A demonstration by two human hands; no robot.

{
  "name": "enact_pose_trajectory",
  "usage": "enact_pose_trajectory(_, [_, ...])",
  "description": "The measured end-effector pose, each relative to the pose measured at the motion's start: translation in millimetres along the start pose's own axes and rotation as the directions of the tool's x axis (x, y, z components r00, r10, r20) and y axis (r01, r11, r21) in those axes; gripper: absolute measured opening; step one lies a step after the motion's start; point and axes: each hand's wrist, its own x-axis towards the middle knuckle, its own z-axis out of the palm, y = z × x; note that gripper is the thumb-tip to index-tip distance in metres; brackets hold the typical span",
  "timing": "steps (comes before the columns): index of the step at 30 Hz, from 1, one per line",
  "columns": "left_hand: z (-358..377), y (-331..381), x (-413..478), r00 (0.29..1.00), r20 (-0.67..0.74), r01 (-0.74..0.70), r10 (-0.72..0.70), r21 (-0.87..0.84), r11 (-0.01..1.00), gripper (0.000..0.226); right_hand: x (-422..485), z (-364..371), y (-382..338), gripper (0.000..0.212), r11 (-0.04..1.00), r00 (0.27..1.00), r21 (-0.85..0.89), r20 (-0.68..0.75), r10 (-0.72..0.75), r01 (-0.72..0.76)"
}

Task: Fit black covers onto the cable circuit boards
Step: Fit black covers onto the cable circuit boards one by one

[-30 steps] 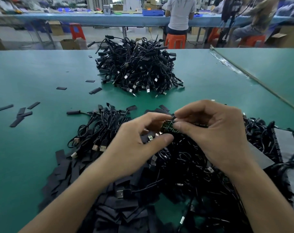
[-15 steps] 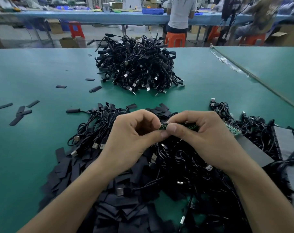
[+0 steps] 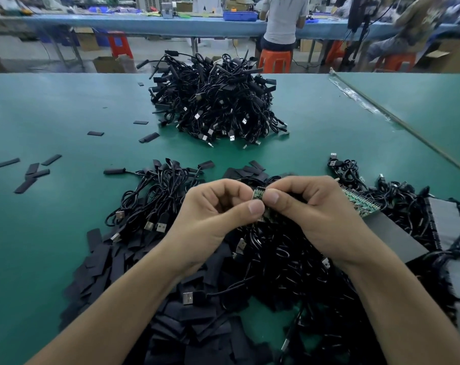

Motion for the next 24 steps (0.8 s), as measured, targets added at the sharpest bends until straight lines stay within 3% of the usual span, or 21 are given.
enact_pose_trajectory(11, [-4,-24,-3,0.978,-0.063,0.190,-0.198,-0.119,0.975,0.014,2,8,18,0.016,0.981,0.981,0.037,-0.015,0.192,-0.191])
enact_pose_trajectory(19, [1,-31,-3,0.950,-0.041,0.283,-0.309,-0.300,0.911,0.020,1,10,21,0.026,0.940,0.967,0.226,0.043,0.250,-0.254])
enact_pose_trajectory(24, [-1,-33,0,0.942,-0.067,0.275,-0.330,-0.412,0.869,0.004,1,13,18,0.026,0.934,0.952,0.265,-0.127,0.280,-0.239])
